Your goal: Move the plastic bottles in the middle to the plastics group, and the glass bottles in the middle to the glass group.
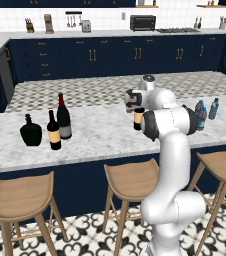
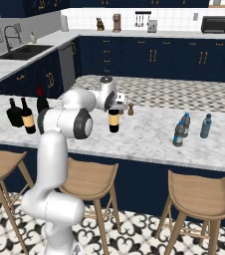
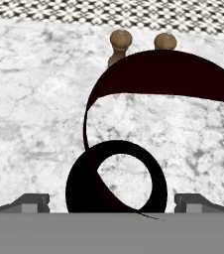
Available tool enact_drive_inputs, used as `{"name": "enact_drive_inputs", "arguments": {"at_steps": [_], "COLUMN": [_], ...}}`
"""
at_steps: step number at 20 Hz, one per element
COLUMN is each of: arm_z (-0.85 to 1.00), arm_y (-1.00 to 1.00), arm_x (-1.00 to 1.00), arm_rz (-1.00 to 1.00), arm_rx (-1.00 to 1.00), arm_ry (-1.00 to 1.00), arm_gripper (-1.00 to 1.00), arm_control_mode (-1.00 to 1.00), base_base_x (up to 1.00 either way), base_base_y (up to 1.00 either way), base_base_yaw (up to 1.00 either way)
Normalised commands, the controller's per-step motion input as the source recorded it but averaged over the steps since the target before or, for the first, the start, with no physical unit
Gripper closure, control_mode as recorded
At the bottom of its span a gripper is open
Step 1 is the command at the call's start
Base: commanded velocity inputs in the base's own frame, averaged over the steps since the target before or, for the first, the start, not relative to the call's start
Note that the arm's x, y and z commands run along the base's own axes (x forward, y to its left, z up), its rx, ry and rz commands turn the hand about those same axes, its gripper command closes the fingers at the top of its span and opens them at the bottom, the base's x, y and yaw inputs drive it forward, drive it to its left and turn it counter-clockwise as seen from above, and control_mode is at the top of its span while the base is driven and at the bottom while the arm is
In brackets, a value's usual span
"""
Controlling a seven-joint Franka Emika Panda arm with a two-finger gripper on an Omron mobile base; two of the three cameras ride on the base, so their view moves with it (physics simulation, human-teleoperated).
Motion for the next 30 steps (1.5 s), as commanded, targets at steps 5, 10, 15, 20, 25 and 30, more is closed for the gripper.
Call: {"name": "enact_drive_inputs", "arguments": {"at_steps": [5, 10, 15, 20, 25, 30], "arm_z": [0.00, 0.00, 0.18, 0.29, 0.02, 0.00], "arm_y": [0.00, 0.00, 0.16, 0.43, 0.52, 0.94], "arm_x": [0.00, -0.03, -0.23, -0.16, -0.38, -0.35], "arm_rz": [0.00, 0.00, 0.06, 0.23, 0.29, 0.23], "arm_rx": [0.00, 0.00, 0.00, 0.00, 0.00, 0.00], "arm_ry": [0.00, -0.01, -0.09, 0.00, 0.00, 0.00], "arm_gripper": [1.00, 1.00, 1.00, 1.00, 1.00, 1.00], "arm_control_mode": [-1.00, -1.00, -1.00, -1.00, -1.00, -1.00], "base_base_x": [0.00, 0.00, 0.00, 0.00, 0.00, 0.00], "base_base_y": [0.00, 0.00, 0.00, 0.00, 0.00, 0.00], "base_base_yaw": [0.00, 0.00, 0.00, 0.00, 0.00, 0.00]}}
